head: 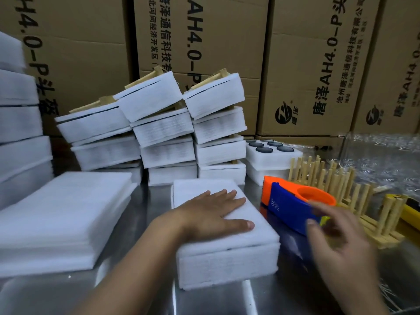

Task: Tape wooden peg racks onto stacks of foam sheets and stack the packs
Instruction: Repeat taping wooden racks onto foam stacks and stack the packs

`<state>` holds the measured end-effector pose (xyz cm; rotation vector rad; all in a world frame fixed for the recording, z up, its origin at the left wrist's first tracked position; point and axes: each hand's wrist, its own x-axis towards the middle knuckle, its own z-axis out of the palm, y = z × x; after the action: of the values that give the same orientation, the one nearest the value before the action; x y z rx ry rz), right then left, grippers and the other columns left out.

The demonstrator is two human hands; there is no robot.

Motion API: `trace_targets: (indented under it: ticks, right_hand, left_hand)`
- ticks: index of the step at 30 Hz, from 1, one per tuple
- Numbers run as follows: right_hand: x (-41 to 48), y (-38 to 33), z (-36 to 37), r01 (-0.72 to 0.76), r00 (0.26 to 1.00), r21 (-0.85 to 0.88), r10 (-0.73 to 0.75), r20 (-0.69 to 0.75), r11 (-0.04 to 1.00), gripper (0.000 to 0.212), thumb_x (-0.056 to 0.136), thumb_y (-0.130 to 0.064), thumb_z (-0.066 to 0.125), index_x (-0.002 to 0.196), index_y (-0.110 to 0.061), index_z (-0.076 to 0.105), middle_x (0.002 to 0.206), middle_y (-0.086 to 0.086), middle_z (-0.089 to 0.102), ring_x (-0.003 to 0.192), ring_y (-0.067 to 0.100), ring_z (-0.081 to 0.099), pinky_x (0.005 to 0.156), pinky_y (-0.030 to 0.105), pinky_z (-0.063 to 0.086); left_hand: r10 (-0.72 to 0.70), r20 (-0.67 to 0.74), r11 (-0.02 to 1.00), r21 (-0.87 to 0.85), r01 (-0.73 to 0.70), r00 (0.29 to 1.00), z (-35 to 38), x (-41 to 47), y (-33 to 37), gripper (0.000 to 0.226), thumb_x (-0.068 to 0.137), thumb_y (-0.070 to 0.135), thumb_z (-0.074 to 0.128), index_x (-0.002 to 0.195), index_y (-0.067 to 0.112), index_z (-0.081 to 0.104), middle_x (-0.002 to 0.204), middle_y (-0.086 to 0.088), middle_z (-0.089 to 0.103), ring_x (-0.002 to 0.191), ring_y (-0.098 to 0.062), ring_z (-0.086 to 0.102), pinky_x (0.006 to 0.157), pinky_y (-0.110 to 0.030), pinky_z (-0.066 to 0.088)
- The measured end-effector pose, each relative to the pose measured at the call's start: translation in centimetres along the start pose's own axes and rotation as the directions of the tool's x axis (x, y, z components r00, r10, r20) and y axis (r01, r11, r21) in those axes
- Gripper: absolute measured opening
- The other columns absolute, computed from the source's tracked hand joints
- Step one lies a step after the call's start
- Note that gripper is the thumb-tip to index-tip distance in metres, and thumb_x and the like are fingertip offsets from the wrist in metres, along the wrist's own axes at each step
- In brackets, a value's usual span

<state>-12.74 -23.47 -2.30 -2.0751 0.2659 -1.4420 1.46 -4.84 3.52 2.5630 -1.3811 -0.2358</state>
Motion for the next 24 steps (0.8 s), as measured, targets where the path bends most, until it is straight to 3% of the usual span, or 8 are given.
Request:
trace_targets:
  ticks: [3, 5, 7, 11, 17, 24]
  right_hand:
    - [2.1, 4.1, -1.9, -0.324, 0.925, -0.079, 0.299, -0.235, 0.943, 0.056, 0.079, -0.017, 0.068, 0.127, -0.037, 0.048, 0.119, -0.006, 0.046, 0.094, 0.021, 0.054, 0.088, 0.050, 0.049]
    - [3.2, 6.4, -3.2, -0.527, 0.831, -0.106, 0.485, -0.270, 0.843, 0.071, 0.079, -0.022, 0.068, 0.139, -0.031, 0.032, 0.140, 0.011, 0.039, 0.118, 0.036, 0.048, 0.103, 0.056, 0.038]
    - [3.8, 8.0, -4.1, -0.622, 0.779, -0.173, 0.580, -0.240, 0.764, 0.072, 0.082, -0.025, 0.067, 0.143, -0.026, 0.027, 0.146, 0.016, 0.033, 0.126, 0.042, 0.040, 0.107, 0.057, 0.033]
    - [3.6, 8.5, -4.6, -0.642, 0.765, -0.263, 0.621, -0.171, 0.720, 0.037, 0.084, -0.028, 0.063, 0.120, -0.028, 0.054, 0.133, 0.013, 0.041, 0.115, 0.036, 0.047, 0.099, 0.056, 0.041]
    - [4.0, 7.5, -4.5, -0.604, 0.797, -0.251, 0.577, -0.177, 0.757, 0.046, 0.084, -0.017, 0.064, 0.127, -0.013, 0.047, 0.128, 0.020, 0.047, 0.114, 0.039, 0.046, 0.097, 0.050, 0.039]
    - [4.3, 7.5, -4.5, -0.601, 0.798, -0.250, 0.586, -0.140, 0.759, 0.031, 0.089, -0.020, 0.063, 0.116, -0.006, 0.058, 0.114, 0.020, 0.057, 0.104, 0.037, 0.053, 0.086, 0.044, 0.044]
  left_hand:
    - [0.000, -0.011, 1.000, -0.023, -0.001, 1.000, 0.1, -0.1, 0.0, 0.070, 0.086, 0.071, 0.031, 0.147, 0.046, 0.008, 0.156, 0.023, -0.004, 0.140, 0.008, -0.011, 0.109, -0.019, -0.010]
    - [-0.001, -0.012, 1.000, -0.025, 0.001, 1.000, 0.0, -0.1, 0.0, 0.070, 0.086, 0.071, 0.032, 0.147, 0.046, 0.009, 0.156, 0.023, -0.003, 0.140, 0.008, -0.010, 0.110, -0.019, -0.010]
    - [-0.003, -0.015, 1.000, -0.024, 0.002, 1.000, -0.1, -0.1, 0.1, 0.069, 0.087, 0.070, 0.033, 0.147, 0.046, 0.009, 0.156, 0.023, -0.003, 0.140, 0.008, -0.010, 0.110, -0.019, -0.010]
    - [-0.001, -0.014, 1.000, -0.023, 0.001, 1.000, -0.1, -0.2, 0.2, 0.068, 0.087, 0.069, 0.033, 0.147, 0.046, 0.009, 0.156, 0.023, -0.003, 0.139, 0.008, -0.011, 0.107, -0.016, -0.011]
    - [0.004, -0.013, 0.999, -0.038, -0.004, 1.000, -0.1, -0.2, 0.2, 0.067, 0.087, 0.068, 0.034, 0.146, 0.049, 0.009, 0.154, 0.028, -0.004, 0.122, 0.020, -0.013, 0.101, -0.012, -0.012]
    - [0.007, -0.022, 1.000, -0.023, -0.007, 1.000, 0.0, 0.0, -0.2, 0.069, 0.083, 0.073, 0.033, 0.144, 0.053, 0.009, 0.153, 0.029, -0.005, 0.120, 0.020, -0.016, 0.104, -0.013, -0.012]
